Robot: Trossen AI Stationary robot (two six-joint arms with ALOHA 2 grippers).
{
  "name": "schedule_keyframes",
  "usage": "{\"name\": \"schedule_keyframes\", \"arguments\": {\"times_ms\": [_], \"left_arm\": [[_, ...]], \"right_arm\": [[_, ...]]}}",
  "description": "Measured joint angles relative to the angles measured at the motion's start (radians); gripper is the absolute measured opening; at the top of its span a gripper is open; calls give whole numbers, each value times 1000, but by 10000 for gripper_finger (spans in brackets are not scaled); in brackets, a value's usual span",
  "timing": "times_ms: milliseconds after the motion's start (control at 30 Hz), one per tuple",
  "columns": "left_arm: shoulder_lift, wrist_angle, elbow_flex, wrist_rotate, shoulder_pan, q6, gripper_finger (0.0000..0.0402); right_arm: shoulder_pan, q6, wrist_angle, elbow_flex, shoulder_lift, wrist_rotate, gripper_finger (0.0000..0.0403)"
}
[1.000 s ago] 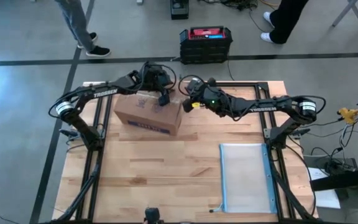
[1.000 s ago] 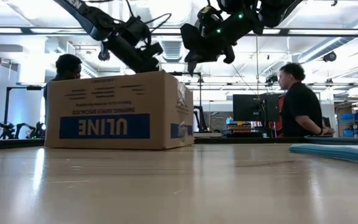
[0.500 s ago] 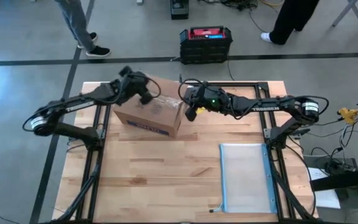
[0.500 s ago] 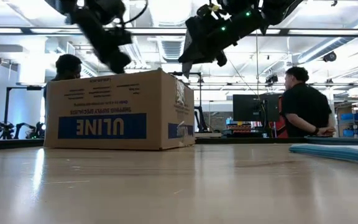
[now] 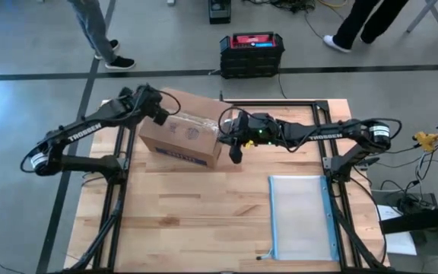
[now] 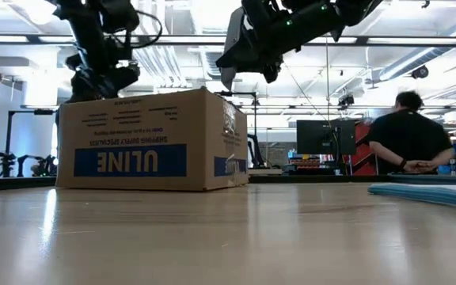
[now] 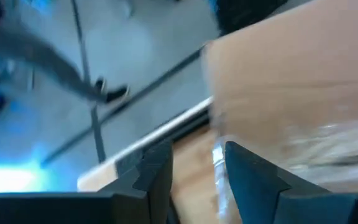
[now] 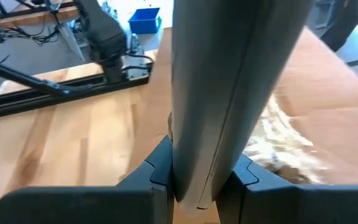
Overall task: Unpack boxes
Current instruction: Open the cardboard box using a gray knife
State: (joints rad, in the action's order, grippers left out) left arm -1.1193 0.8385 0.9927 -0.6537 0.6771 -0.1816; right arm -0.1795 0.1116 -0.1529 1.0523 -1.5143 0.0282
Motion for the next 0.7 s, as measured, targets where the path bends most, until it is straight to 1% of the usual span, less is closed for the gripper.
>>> {"name": "schedule_keyframes", "arguments": {"times_ms": [67, 133, 267, 367, 433, 567, 633, 700], "left_arm": [[-9, 47, 11, 19, 43, -49, 113], [-22, 85, 11, 54, 85, -67, 101], [-55, 136, 10, 170, 152, -69, 78], [-71, 159, 9, 260, 163, -30, 64], [-71, 168, 8, 342, 160, -18, 57], [-51, 166, 1, 574, 113, -19, 41], [-41, 168, -3, 643, 67, -23, 35], [-28, 165, -9, 684, 2, -35, 28]], "right_arm": [[6, 0, 3, 0, 0, 3, 50], [5, -4, 0, 0, 0, 4, 50], [5, -5, 7, 0, 0, 31, 50], [5, -6, 26, 0, 13, 75, 50], [5, -17, 59, 0, 34, 98, 50], [5, -60, 138, 0, 96, 103, 50], [4, -73, 172, 0, 130, 102, 50], [5, -87, 195, 0, 163, 102, 50]]}}
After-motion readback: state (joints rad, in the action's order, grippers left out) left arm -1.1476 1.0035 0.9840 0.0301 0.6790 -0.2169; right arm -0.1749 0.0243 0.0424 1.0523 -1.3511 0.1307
